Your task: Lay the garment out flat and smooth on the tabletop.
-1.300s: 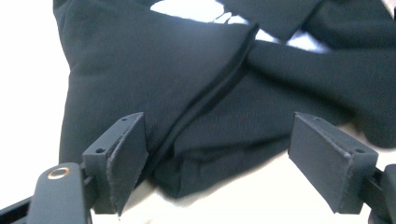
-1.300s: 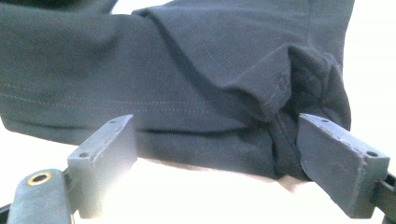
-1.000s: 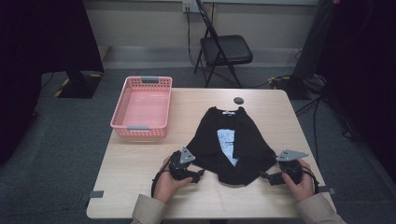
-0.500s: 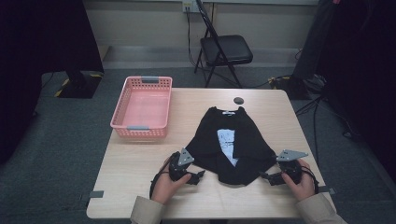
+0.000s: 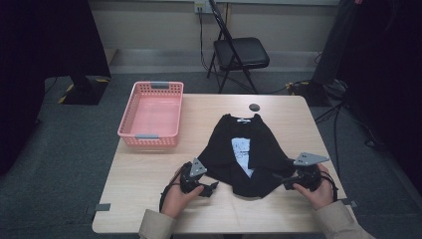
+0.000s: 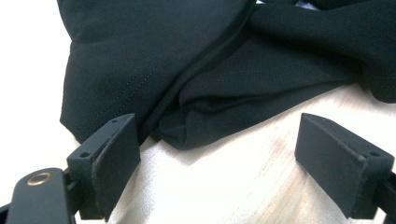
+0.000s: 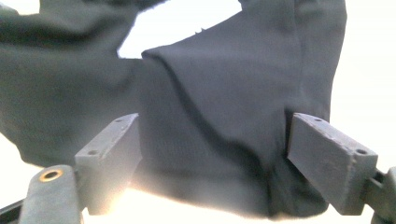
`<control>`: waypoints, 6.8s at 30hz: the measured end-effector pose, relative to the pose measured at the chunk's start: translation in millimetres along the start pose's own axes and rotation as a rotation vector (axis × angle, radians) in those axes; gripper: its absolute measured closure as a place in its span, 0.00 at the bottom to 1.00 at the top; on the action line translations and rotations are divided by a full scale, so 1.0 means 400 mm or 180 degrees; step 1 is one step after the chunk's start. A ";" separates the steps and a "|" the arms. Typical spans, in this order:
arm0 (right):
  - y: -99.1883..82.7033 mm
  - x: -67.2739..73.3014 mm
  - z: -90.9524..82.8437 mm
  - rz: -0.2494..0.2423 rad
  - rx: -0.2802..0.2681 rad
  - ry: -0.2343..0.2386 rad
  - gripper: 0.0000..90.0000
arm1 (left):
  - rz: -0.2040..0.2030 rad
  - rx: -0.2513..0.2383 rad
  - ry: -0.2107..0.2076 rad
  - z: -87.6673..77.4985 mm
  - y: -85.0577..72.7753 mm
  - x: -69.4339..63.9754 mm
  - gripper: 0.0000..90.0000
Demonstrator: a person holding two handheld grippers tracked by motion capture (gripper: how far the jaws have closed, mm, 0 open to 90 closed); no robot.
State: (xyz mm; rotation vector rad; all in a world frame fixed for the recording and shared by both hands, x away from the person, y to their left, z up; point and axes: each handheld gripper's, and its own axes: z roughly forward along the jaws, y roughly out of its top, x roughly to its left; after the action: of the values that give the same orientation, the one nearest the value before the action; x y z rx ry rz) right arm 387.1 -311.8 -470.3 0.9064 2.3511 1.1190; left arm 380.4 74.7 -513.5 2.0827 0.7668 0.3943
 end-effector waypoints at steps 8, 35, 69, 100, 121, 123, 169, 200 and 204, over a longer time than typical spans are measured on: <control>0.082 0.029 0.069 -0.0139 -0.0011 0.0171 0.41 | 0.0000 0.0000 0.0000 0.000 0.000 0.000 0.15; 0.110 0.059 0.207 -0.0433 0.0325 0.0397 0.95 | -0.0001 0.0000 0.0000 0.000 0.000 0.000 0.15; 0.155 -0.110 0.018 0.0214 -0.0426 0.0210 0.96 | -0.0001 -0.0001 -0.0001 0.000 0.000 0.000 0.15; 0.099 -0.318 -0.098 0.0819 -0.0685 -0.0337 0.96 | -0.0001 -0.0002 0.0000 0.000 0.000 0.000 0.15; 0.084 -0.207 -0.076 0.0660 -0.0584 -0.0245 0.24 | -0.0001 -0.0002 0.0000 0.000 0.000 0.000 0.15; 0.078 -0.182 -0.063 0.0641 -0.0530 -0.0157 0.21 | 0.0000 -0.0001 0.0000 0.000 0.000 0.000 0.15; -0.079 -0.045 0.027 0.0314 0.0273 -0.0065 0.13 | -0.0002 -0.0001 -0.0001 -0.001 0.000 -0.002 0.15; -0.079 -0.047 0.027 0.0308 0.0272 -0.0043 0.13 | -0.0230 -0.0246 -0.0090 0.006 0.137 0.004 0.25; -0.079 -0.047 0.027 0.0308 0.0272 -0.0043 0.13 | -0.0213 -0.0223 -0.0087 0.029 0.162 0.001 0.28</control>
State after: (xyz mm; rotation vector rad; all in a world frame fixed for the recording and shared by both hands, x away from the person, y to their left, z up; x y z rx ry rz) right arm 394.5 -334.1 -500.8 1.0645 2.3825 1.0519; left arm 411.3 39.0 -467.3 1.9877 0.7932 0.3504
